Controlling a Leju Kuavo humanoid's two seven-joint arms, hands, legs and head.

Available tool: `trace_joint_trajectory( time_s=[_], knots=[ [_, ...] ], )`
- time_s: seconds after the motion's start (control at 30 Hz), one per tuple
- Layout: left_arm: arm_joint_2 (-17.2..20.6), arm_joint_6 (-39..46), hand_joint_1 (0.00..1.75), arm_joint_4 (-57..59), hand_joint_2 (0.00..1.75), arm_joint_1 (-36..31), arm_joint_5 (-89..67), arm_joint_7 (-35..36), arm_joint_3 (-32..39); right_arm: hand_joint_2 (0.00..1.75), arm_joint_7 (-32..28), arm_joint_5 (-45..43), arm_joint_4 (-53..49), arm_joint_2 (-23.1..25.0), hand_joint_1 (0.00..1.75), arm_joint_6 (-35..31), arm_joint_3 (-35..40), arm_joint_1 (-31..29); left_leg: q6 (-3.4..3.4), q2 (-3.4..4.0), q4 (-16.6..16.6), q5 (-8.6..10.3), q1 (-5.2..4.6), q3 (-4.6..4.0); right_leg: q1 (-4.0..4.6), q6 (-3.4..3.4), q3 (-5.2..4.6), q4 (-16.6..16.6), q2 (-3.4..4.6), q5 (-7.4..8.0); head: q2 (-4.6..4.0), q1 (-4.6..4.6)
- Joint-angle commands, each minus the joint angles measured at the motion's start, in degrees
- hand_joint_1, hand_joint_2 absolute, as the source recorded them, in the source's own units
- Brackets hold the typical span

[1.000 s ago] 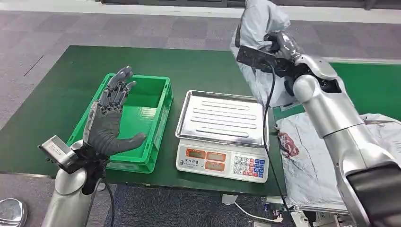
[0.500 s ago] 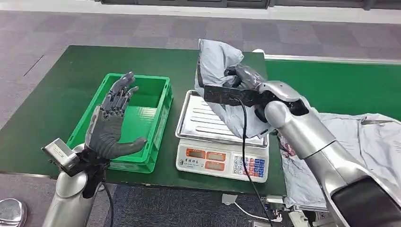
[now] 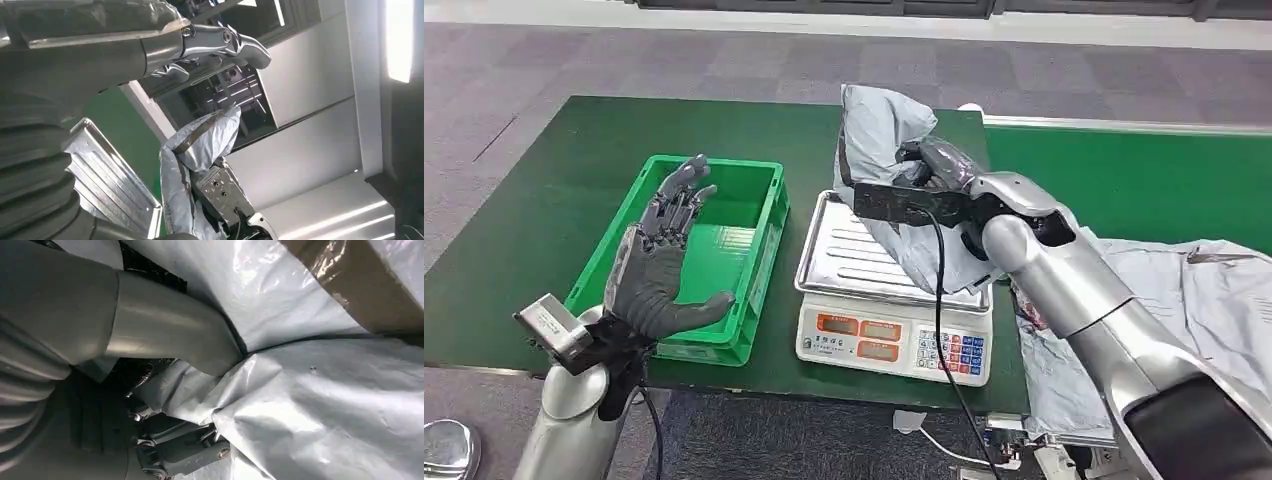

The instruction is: Moved the parcel from conveyor to table for the left to box.

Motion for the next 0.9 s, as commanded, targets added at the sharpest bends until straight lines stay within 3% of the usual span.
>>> trace_joint_trajectory(
  time_s=[0.03, 0.13, 0.17, 0.27, 0.9],
  knots=[
    [0.42, 0.11, 0.00, 2.52, 1.75, -0.84, -0.08, 0.07, -1.98, 1.75, 0.13, 0.06, 0.41, -0.60, 1.75, 0.27, 4.30, -1.80, 0.01, -0.01, -0.01, -0.01, 0.01, 0.02, 0.01, -0.01, 0.03, -0.02, -0.02, -0.01, 0.00, 0.00],
    [0.42, 0.11, 0.00, 2.52, 1.75, -0.84, -0.08, 0.07, -1.98, 1.75, 0.13, 0.06, 0.41, -0.60, 1.75, 0.27, 4.30, -1.80, 0.00, -0.01, -0.06, 0.01, 0.05, 0.04, 0.05, -0.03, 0.08, -0.10, -0.03, 0.02, 0.00, 0.00],
    [1.06, 0.14, 0.00, 2.18, 1.75, -0.13, 0.07, 0.93, -2.19, 1.75, 6.04, -0.82, 2.98, -1.93, 1.75, 1.05, 4.76, -2.60, 0.00, -0.01, -0.07, 0.01, 0.03, 0.05, 0.04, -0.04, 0.08, -0.10, -0.03, 0.02, 0.00, 0.00],
    [1.59, 0.26, 0.00, 1.77, 1.75, 1.02, 0.46, 0.86, -2.05, 1.75, 2.12, -2.84, 6.37, -4.73, 1.75, -0.49, 6.85, -3.51, 0.02, -0.13, -0.05, 0.01, 0.02, 0.05, 0.03, -0.01, 0.11, -0.08, -0.15, -0.02, 0.00, -0.02],
    [1.05, 0.05, 0.00, 0.66, 1.75, 1.83, 0.55, 0.94, -1.98, 1.75, 1.85, -5.14, 10.04, -5.32, 1.75, -0.30, 10.45, -1.78, 0.02, -0.06, -0.07, 0.01, 0.01, 0.08, 0.02, 0.00, 0.10, -0.09, -0.07, 0.00, 0.00, 0.00]
  ],
)
